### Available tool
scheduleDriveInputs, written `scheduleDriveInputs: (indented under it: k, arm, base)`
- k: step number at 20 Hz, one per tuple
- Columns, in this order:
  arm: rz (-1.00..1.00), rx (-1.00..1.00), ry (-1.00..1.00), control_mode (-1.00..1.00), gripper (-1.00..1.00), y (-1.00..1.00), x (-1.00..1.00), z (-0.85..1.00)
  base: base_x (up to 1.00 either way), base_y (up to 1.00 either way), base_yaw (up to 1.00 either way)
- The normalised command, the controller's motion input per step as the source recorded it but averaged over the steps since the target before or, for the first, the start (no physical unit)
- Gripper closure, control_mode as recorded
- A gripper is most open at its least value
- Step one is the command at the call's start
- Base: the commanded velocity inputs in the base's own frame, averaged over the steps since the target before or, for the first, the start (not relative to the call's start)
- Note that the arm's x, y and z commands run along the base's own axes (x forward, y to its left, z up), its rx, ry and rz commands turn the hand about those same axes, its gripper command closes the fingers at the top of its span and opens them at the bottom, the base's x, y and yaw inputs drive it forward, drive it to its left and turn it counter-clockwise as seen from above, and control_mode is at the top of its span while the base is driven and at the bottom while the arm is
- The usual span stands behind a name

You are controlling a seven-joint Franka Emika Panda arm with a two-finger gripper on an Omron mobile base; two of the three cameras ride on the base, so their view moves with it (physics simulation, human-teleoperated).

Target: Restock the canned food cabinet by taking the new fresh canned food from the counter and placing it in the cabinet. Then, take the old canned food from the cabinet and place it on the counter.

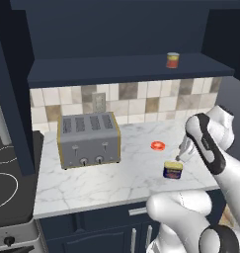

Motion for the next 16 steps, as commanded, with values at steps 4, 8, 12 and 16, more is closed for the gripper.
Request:
scheduleDriveInputs:
  k: [4, 8, 12, 16]
  arm:
    - [0.0, -0.06, -0.04, -1.0, -1.0, 0.56, -0.81, 1.0]
    - [0.0, -0.09, -0.01, -1.0, -1.0, 0.72, -0.61, 1.0]
    - [0.0, -0.14, -0.01, -1.0, -1.0, 0.92, -0.38, 1.0]
    - [0.0, -0.21, 0.0, -1.0, -1.0, 0.93, -0.12, 1.0]
  base:
    - [0.0, 0.0, 0.0]
    - [0.0, 0.0, 0.0]
    - [0.0, 0.0, 0.0]
    - [0.0, 0.0, 0.0]
